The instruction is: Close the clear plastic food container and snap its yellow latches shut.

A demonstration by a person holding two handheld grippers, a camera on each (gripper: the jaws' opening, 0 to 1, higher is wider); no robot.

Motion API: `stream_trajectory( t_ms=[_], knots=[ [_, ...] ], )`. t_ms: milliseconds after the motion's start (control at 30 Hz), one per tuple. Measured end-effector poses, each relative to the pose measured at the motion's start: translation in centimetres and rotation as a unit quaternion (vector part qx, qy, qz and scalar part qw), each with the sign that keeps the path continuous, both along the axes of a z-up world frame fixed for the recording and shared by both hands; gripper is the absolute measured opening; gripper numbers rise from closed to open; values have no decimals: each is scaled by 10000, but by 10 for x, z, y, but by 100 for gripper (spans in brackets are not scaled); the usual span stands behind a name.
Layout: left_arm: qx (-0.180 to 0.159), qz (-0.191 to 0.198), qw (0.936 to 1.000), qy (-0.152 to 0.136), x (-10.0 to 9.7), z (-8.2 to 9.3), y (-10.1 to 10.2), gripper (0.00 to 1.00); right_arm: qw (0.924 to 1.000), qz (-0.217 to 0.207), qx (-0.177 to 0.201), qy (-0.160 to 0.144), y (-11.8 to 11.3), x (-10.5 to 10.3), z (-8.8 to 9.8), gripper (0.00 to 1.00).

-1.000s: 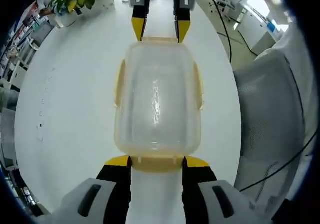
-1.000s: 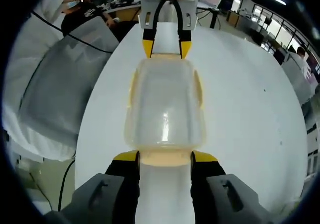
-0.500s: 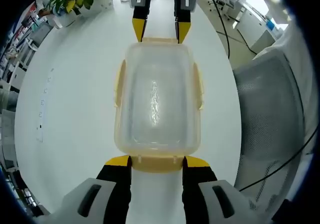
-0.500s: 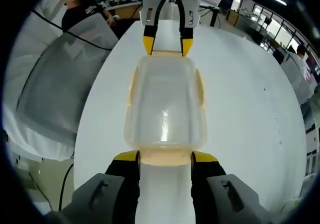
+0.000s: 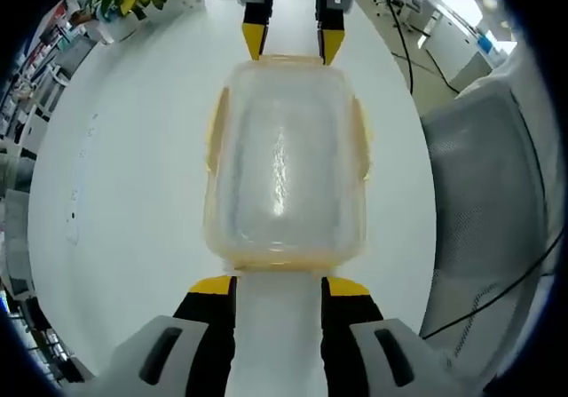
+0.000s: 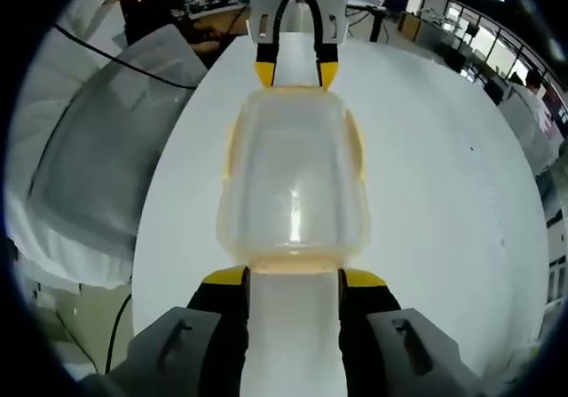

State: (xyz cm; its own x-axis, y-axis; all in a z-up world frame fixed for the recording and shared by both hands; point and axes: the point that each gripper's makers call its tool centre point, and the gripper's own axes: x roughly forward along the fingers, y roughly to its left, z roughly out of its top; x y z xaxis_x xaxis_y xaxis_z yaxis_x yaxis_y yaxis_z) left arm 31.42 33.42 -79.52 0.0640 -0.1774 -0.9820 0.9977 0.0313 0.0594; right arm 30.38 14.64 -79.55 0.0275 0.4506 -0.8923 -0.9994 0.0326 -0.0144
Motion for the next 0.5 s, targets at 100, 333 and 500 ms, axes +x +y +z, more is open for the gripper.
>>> stream_trajectory(
  t_ms=[100,333,500],
  knots=[
    [-55,223,9997,102,-2,-1,4,35,9999,-100,-99,-23,-8,2,-4,40],
    [-241,513,9981,257,-8,3,7,35,9996,-254,-60,141,-14,-3,-6,41],
    [-453,814,9950,355,-10,10,8,35,9989,-400,-31,246,-18,-6,-3,41]
  ],
)
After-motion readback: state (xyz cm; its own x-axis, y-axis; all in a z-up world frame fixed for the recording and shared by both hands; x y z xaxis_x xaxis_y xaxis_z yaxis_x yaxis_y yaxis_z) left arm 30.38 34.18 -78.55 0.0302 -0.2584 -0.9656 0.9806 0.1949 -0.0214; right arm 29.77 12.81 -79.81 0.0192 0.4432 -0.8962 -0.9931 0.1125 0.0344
